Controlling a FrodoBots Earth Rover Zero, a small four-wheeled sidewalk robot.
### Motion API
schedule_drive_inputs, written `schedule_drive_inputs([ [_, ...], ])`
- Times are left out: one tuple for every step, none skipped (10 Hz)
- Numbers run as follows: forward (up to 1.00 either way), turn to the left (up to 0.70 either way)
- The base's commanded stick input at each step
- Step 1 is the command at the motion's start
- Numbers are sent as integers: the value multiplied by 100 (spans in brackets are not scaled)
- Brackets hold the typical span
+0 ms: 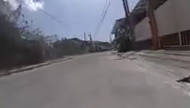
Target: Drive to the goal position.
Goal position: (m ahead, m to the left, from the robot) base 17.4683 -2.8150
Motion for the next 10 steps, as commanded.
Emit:
schedule_drive_inputs([
  [70,-30],
  [70,-22],
  [70,-13],
  [70,-5],
  [70,0],
  [70,0],
  [70,0],
  [70,0],
  [70,0],
  [70,0],
])
